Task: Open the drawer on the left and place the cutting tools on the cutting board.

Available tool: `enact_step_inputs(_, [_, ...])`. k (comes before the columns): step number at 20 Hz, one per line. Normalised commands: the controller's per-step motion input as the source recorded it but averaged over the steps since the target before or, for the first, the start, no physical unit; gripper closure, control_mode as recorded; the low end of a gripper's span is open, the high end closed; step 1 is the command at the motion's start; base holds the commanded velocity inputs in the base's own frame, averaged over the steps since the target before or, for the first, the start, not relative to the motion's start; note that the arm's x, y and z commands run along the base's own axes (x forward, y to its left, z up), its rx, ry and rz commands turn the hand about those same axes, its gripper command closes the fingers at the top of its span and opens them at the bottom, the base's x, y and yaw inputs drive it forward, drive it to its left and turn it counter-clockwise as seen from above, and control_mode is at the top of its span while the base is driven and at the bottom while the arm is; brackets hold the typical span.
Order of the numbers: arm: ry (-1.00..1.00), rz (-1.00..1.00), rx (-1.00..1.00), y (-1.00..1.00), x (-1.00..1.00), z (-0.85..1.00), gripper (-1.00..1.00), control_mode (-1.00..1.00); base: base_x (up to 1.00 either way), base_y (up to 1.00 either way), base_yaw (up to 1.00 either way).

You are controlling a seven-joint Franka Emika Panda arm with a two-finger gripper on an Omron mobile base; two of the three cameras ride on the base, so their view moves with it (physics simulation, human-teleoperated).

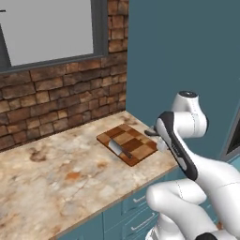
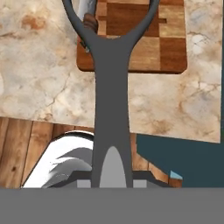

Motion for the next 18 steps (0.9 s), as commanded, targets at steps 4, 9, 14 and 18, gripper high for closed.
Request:
enact_step_inputs(4, [0.0,0.04,0.0,0.15,0.97,0.0,1.0,-1.0,0.0,0.0,0.0])
enact_step_inputs(9, [0.0,0.0,-0.01,0.04,0.85,-0.05,1.0,-1.0,0.0,0.0,0.0])
enact_step_inputs(14, [0.02,-0.03,0.0,0.03,0.72,-0.25,1.0,-1.0,0.0,0.0,0.0])
enact_step_inputs(18, [0.08,-0.01,0.0,0.17,0.38,-0.6,1.0,-1.0,0.0,0.0,0.0])
